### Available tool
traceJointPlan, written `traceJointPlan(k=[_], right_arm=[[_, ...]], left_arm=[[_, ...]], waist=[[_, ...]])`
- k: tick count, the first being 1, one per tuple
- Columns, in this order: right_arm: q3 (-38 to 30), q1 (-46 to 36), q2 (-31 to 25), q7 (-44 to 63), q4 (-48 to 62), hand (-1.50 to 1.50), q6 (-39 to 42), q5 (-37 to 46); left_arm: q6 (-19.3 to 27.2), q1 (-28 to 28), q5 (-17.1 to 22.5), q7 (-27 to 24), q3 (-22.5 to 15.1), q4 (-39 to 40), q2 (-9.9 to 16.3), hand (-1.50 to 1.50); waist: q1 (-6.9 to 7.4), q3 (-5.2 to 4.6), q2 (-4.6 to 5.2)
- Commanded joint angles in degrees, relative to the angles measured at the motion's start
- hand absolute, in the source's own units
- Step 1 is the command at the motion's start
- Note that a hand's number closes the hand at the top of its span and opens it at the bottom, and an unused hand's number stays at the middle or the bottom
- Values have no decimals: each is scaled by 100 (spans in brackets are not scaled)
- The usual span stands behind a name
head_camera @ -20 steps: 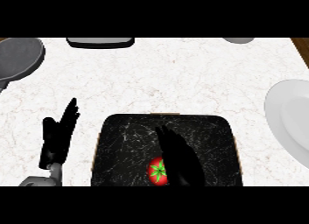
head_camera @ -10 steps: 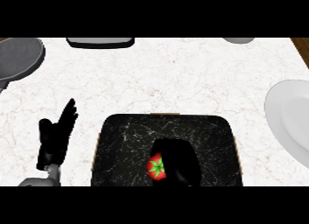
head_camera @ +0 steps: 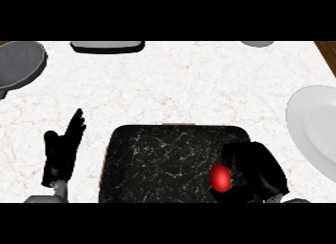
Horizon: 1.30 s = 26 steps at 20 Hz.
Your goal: Pick the tomato from the tray and place it in the plate
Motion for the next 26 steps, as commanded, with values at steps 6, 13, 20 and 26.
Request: traceJointPlan(k=[6, 13, 20, 26], right_arm=[[-1836, 425, -1301, -1678, -574, 150, -638, -658], [-3457, 528, -1472, -1571, -1096, 150, -1157, -1188], [-4112, 536, -1175, -1278, -801, 150, -930, -1228], [-4578, -258, -1426, -2277, 1248, 150, -839, -1361]], left_arm=[[-127, 374, -11, -322, -54, 58, -67, 0], [-158, 13, 51, 15, 157, -80, 96, 0], [7, -41, -239, 394, -50, -306, -117, 0], [-284, -433, -49, 115, 341, 271, 60, 0]], waist=[[-11, -7, -6], [-47, -7, -9], [45, -6, 5], [77, -5, 27]])
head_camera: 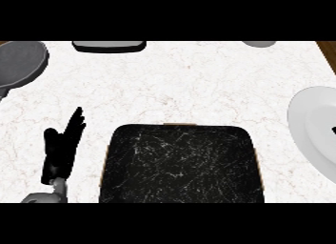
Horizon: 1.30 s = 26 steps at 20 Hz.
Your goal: Pick the tomato from the tray and place it in the plate
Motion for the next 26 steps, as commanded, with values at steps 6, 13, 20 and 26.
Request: traceJointPlan(k=[6, 13, 20, 26], right_arm=[[-43, -1357, -114, -662, 2497, 150, -47, 564], [-17, -1596, -448, -1341, 3923, 150, 845, 375], [240, -2053, -713, -2115, 5731, -150, 1412, 725], [-221, -2096, -877, -3771, 6227, -150, 1623, 188]], left_arm=[[-13, -57, -151, -4, -16, 100, -129, 0], [53, -221, -204, -115, -63, 327, -326, 0], [-29, -279, -159, -104, 34, 259, -253, 0], [-203, -87, -99, 250, 133, -193, -4, 0]], waist=[[64, 1, 14], [57, 2, 26], [105, 7, 38], [76, 13, 18]])
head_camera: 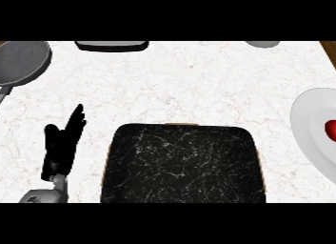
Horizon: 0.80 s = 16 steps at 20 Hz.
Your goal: Pick the tomato from the tray and place it in the plate
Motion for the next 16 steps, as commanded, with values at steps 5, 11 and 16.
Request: traceJointPlan(k=[5, 11, 16], right_arm=[[-1287, -369, 344, -1179, 397, -150, 700, -1669], [-1995, -110, -396, -1513, 1186, -150, 2104, -2467], [-1886, -322, -546, -1868, 1745, -150, 2401, -2443]], left_arm=[[90, 115, -31, -185, 49, 79, -67, 0], [28, 184, -41, -147, 46, -35, -14, 0], [88, 33, -61, -71, 35, -14, -139, 0]], waist=[[-94, 5, -24], [-60, 2, -15], [-3, 5, 4]])
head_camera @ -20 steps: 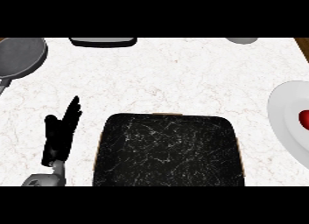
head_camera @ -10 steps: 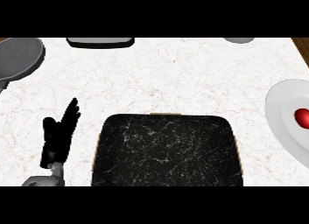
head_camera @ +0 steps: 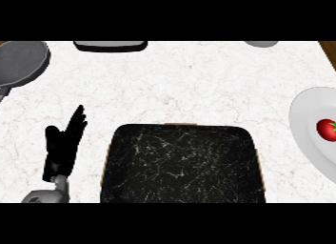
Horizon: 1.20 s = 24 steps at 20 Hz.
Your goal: Pick the tomato from the tray and place it in the plate
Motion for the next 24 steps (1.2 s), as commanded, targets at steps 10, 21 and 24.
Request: traceJointPlan(k=[10, 21, 24], right_arm=[[264, 267, 102, -1254, 297, -150, 406, -113], [507, 19, 190, -1329, 949, -150, -614, 75], [468, -119, -230, -1321, 1248, -150, -474, 109]], left_arm=[[-28, 34, -78, -309, 68, 254, -30, 0], [19, -4, -156, -11, 6, 36, -180, 0], [-37, -13, -132, 28, 68, -29, -98, 0]], waist=[[4, -1, 2], [28, 0, 4], [67, 7, 22]])
